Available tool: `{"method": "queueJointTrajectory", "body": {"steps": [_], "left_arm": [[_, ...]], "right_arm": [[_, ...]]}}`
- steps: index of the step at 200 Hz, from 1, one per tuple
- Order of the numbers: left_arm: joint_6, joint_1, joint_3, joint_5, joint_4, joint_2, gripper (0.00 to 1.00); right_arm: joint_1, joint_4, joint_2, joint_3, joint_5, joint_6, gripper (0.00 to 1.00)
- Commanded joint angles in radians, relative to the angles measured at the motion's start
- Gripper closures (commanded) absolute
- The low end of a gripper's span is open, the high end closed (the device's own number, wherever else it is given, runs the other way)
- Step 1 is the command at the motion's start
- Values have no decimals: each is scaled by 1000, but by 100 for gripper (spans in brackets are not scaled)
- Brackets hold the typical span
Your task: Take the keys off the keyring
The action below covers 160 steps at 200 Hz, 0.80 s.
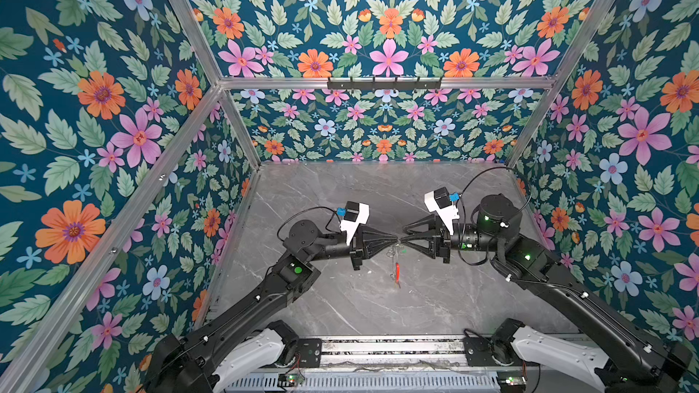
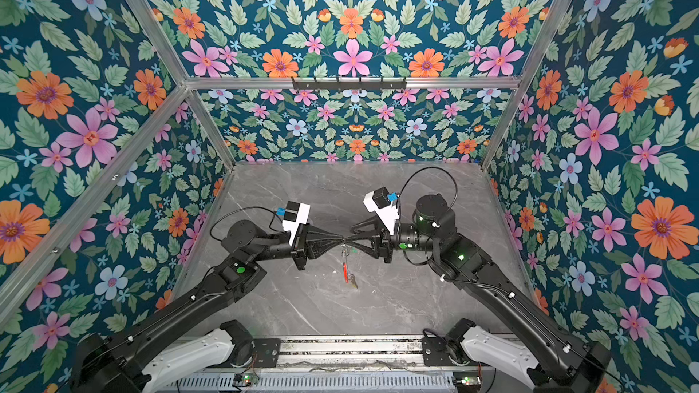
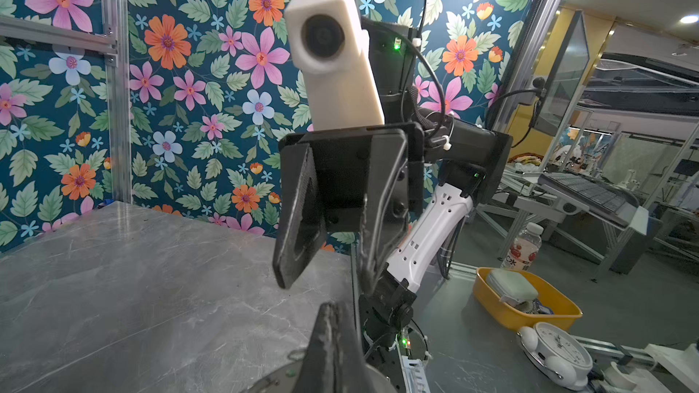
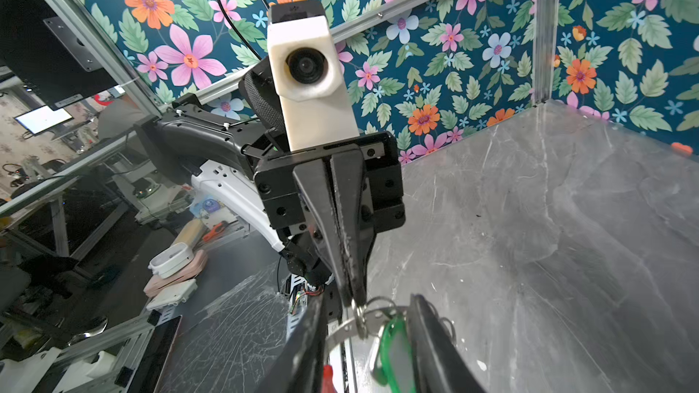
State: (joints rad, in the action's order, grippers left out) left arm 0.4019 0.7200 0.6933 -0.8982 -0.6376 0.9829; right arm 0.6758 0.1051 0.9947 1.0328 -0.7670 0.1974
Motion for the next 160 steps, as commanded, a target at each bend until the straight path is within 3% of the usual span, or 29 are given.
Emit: {"method": "queueJointTrajectory", "body": {"steps": [1, 71, 125, 155, 160], "left_arm": [[5, -1, -1, 12, -58, -7, 100], [5, -1, -9, 26, -66, -7, 100], [24, -1, -12, 24, -86, 5, 100], [50, -1, -5, 8, -80, 19, 100], [56, -1, -2, 5, -69, 20, 94]], "right_arm": [[0, -62, 8, -11, -49, 38, 69], [1, -88, 9, -51, -62, 63, 80], [1, -68, 10, -44, -58, 55, 100], [2, 19, 10, -18, -37, 32, 100], [1, 48, 11, -11, -26, 22, 100]]}}
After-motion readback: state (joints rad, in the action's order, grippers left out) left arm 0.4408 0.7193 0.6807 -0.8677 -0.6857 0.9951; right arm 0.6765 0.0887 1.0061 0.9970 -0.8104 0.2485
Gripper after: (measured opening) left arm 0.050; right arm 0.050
